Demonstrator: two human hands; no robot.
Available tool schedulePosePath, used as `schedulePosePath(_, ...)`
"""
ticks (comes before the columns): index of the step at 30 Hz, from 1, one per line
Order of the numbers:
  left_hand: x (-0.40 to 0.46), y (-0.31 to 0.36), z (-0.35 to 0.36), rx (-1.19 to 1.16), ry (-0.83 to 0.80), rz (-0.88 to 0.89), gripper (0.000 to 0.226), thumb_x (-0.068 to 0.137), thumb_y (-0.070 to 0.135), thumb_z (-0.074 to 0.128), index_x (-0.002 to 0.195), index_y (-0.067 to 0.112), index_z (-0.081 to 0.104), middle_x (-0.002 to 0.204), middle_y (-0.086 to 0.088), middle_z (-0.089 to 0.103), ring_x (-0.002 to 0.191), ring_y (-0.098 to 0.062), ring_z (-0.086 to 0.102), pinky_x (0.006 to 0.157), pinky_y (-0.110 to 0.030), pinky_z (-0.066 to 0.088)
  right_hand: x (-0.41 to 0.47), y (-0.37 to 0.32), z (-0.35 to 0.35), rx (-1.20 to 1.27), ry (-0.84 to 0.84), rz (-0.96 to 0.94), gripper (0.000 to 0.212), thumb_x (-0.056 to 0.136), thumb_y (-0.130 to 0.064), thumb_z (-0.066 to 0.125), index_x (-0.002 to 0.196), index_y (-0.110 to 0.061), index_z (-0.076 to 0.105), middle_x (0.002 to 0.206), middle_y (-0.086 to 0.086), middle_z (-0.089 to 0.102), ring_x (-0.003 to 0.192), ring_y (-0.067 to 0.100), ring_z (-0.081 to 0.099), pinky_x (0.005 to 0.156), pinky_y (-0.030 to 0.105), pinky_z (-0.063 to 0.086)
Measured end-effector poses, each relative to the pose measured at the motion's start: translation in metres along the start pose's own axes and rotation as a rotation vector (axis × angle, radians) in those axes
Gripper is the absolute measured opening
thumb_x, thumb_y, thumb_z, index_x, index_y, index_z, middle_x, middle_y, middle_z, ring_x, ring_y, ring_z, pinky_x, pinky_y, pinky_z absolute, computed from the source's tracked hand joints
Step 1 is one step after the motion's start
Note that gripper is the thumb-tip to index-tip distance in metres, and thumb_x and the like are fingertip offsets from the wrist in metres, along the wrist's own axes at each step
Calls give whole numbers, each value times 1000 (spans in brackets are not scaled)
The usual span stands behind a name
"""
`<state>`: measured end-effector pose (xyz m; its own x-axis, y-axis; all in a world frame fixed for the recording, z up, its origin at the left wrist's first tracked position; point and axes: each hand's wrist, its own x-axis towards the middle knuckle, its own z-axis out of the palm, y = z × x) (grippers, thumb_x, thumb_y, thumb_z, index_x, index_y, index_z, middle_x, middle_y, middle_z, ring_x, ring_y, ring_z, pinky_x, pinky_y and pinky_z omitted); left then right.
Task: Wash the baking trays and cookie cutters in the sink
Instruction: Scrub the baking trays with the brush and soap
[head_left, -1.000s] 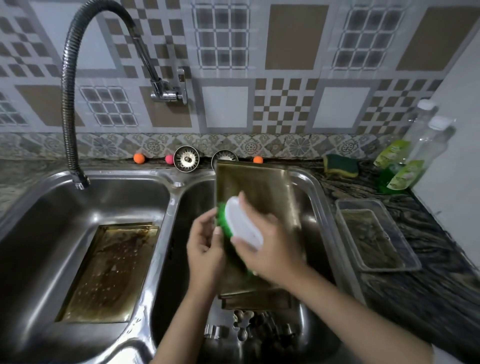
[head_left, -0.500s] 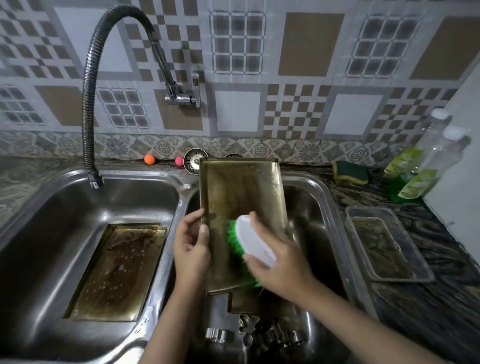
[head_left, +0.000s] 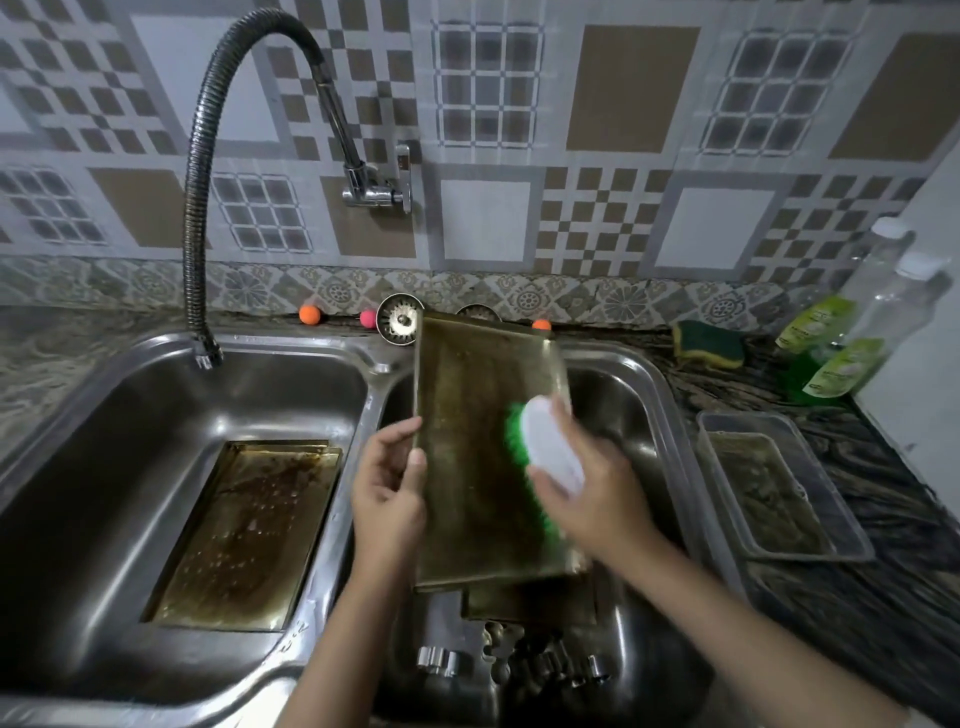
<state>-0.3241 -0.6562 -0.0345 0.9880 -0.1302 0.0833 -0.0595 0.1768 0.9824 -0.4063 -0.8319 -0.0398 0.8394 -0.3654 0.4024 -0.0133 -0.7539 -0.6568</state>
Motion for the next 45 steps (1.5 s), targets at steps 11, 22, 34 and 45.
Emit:
schedulePosePath(11,-8,-14,6,36,35,-76,37,92,-6,49,98,28,63,88,-6,64,81,-18,58,75,-34,47,-32,-32,-4,5,-329,-96,82,80,-41,68,136,-67,13,103,-15,52,95,8,48,77,21,40)
schedulePosePath(22,10,-17,-13,-52,145,-148,30,95,-4,46,103,22,60,94,-4,63,81,-13,56,74,-27,44,7,17,-72,100,-22,127,78,78,-26,77,131,-62,32,130,1,58,113,8,53,91,16,45)
schedulePosePath(34,10,-31,-1,-6,21,-227,38,94,-1,47,95,33,62,79,2,53,71,-11,46,70,-31,39,-7,3,-65,536,-27,307,57,79,-3,71,124,-34,55,56,-22,47,57,1,38,62,8,41)
schedulePosePath(45,8,-29,4,-32,-55,-251,33,95,0,47,100,29,62,85,-1,56,74,-11,48,72,-26,40,-12,5,-65,557,-63,272,55,74,-15,78,121,-39,61,103,-15,70,103,1,61,98,7,37)
